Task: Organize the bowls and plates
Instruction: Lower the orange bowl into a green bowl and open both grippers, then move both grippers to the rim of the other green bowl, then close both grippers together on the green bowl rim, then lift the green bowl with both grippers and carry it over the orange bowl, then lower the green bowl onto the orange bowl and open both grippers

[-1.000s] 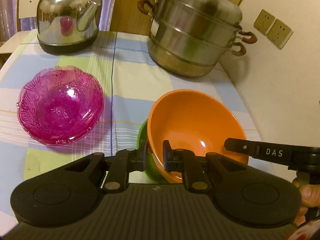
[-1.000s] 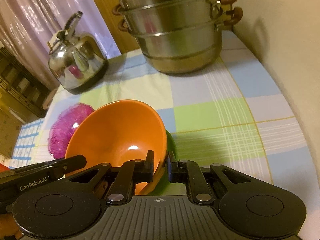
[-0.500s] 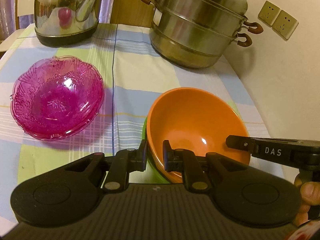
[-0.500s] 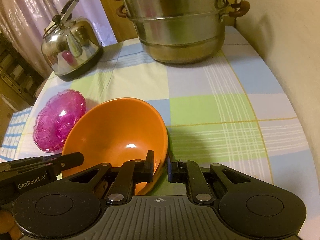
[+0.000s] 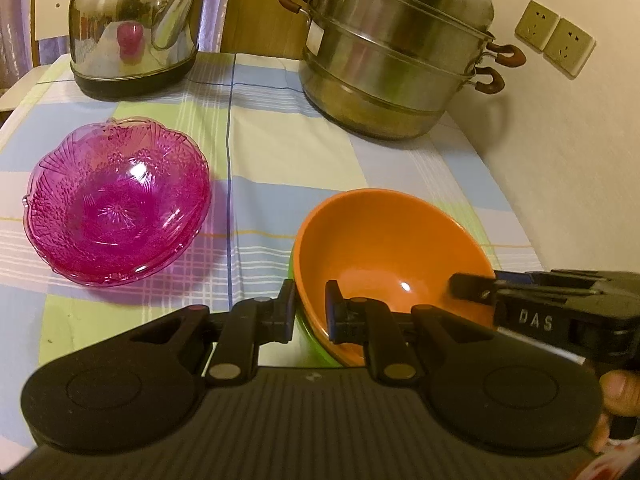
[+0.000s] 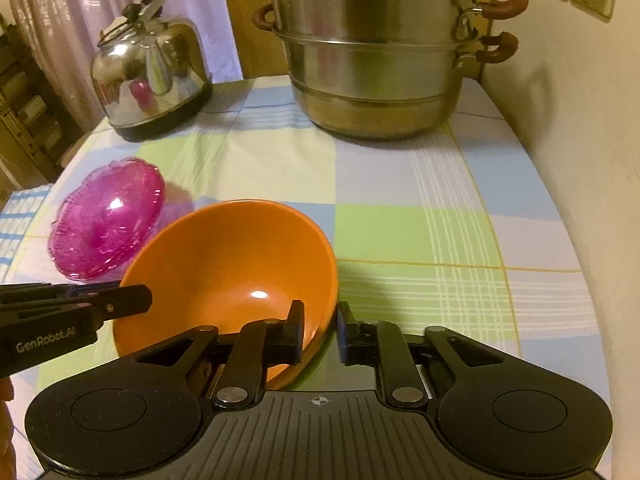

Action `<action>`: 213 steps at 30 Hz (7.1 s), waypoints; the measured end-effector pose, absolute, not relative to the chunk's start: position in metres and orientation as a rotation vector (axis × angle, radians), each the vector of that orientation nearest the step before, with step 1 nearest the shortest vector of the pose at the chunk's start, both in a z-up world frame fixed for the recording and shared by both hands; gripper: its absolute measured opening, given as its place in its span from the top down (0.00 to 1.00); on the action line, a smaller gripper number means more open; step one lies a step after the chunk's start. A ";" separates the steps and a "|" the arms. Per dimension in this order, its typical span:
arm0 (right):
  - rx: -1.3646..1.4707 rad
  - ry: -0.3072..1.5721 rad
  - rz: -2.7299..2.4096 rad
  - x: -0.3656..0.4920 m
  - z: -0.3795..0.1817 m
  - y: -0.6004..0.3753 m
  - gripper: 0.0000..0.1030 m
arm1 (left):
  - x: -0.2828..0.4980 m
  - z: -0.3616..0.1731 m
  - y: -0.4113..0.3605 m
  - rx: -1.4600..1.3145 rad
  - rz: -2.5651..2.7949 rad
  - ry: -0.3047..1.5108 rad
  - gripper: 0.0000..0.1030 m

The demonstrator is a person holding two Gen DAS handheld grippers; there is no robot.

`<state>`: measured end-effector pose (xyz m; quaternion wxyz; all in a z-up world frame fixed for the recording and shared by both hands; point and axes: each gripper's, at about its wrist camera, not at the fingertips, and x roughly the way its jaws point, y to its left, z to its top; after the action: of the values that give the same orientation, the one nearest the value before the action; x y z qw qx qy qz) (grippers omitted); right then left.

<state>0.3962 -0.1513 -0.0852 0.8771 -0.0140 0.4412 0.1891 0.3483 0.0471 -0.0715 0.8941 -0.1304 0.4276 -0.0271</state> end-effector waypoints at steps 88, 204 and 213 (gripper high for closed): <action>0.301 0.978 0.261 0.242 -0.093 -0.246 0.66 | 0.208 -0.090 0.011 -0.398 -0.067 0.931 0.68; 0.331 0.893 0.357 0.395 -0.058 -0.189 0.39 | 0.341 -0.042 0.054 -0.346 -0.026 0.847 0.72; 0.432 0.893 0.314 0.358 -0.051 -0.213 0.39 | 0.286 -0.018 0.062 -0.392 0.011 0.768 0.57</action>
<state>0.3578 -0.2129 -0.0510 0.8677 0.2064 0.4265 0.1499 0.2858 0.0619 -0.0177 0.9084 -0.1900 0.3724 0.0052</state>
